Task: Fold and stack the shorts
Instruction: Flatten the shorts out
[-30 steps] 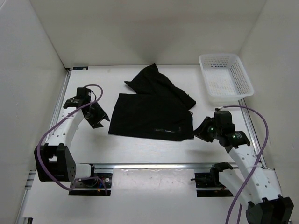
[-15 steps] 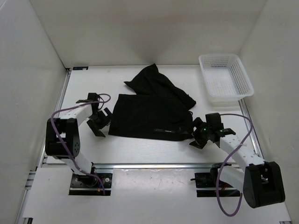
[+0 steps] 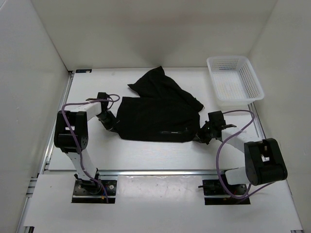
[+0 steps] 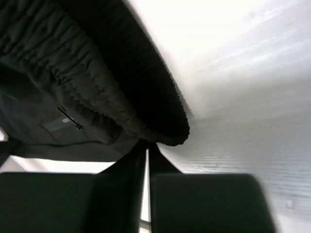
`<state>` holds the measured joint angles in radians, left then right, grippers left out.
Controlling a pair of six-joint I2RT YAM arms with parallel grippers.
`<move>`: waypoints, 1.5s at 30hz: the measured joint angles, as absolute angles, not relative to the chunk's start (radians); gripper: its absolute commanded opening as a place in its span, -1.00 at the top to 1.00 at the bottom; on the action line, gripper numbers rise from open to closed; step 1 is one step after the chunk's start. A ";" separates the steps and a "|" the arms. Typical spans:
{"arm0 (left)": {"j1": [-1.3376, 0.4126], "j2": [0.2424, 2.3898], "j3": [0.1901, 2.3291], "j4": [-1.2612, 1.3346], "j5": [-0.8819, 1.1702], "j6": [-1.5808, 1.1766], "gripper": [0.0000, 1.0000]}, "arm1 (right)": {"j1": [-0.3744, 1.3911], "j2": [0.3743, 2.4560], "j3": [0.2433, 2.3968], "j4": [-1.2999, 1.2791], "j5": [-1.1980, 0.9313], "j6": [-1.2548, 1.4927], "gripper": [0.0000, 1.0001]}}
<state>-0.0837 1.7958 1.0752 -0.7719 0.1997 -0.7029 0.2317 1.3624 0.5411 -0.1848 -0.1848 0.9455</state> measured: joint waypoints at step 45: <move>0.212 1.364 1.802 -1.126 0.239 -0.566 0.79 | 0.284 1.197 1.527 -0.806 -0.197 0.361 1.00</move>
